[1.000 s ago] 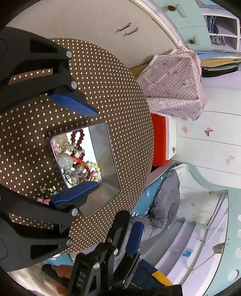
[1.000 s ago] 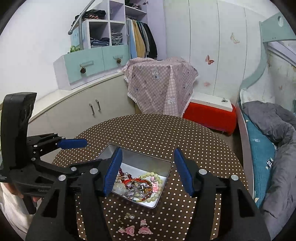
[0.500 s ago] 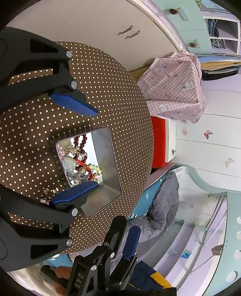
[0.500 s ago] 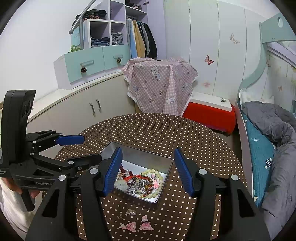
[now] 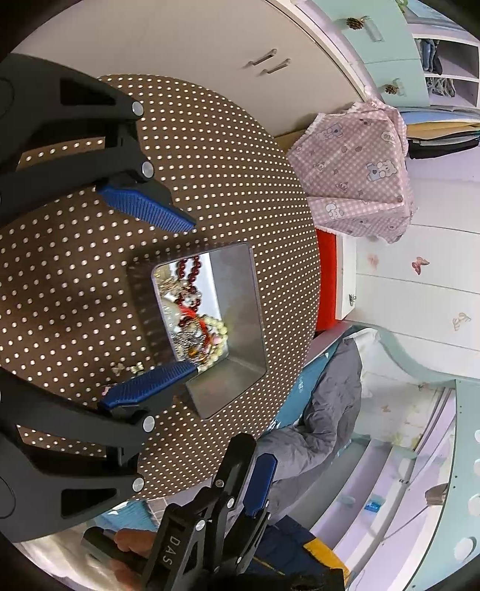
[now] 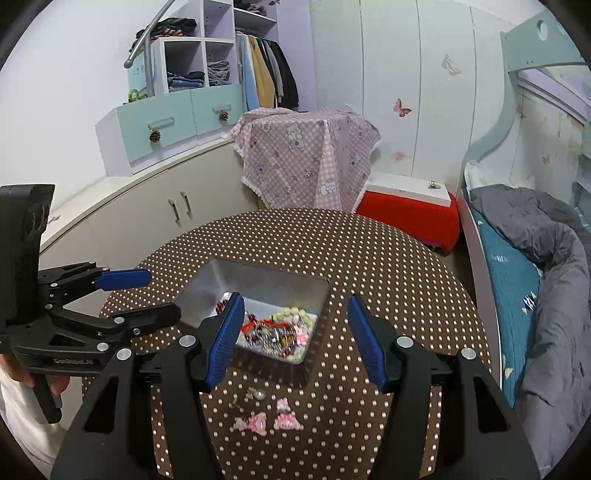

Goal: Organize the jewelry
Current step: 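Withdraw both tools toward the remaining pink charms on the table, then grasp the pink pig charm with the right tool while the left grasps a small charm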

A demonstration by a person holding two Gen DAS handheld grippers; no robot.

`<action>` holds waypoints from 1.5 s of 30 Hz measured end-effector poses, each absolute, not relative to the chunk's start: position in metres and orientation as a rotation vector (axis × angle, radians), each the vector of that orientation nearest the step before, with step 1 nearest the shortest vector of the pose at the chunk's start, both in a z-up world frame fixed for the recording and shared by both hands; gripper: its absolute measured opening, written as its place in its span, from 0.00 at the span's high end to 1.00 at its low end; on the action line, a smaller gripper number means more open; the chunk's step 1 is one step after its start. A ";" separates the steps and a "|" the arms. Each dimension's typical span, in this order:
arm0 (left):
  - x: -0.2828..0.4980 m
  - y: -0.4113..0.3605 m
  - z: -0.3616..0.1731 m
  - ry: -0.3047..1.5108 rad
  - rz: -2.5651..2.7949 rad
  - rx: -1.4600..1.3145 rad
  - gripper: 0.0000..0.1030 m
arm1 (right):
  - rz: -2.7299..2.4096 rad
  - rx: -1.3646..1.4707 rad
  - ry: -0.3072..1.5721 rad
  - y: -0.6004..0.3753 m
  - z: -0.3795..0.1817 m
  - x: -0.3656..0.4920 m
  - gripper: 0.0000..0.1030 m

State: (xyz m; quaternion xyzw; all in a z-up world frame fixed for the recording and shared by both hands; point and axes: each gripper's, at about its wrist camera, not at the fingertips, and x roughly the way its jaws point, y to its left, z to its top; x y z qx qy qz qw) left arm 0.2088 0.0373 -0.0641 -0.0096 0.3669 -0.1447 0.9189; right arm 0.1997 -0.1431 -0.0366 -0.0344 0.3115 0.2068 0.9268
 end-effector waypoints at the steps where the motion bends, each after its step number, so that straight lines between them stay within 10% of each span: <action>1: 0.207 0.037 -0.066 0.758 -0.299 -0.019 0.30 | 0.420 -0.069 0.642 -0.144 -0.038 0.198 0.47; 20: 0.179 0.027 -0.113 0.890 -0.327 0.003 0.29 | 0.374 -0.076 0.782 -0.154 -0.091 0.176 0.47; 33: 0.173 0.011 -0.125 0.915 -0.391 0.010 0.30 | 0.411 -0.146 0.861 -0.136 -0.129 0.179 0.79; 39: 0.172 -0.013 -0.126 0.920 -0.478 0.040 0.62 | 0.415 -0.129 0.852 -0.146 -0.129 0.170 0.79; 45: 0.178 -0.034 -0.133 0.941 -0.527 0.065 0.70 | 0.400 -0.115 0.847 -0.157 -0.129 0.160 0.79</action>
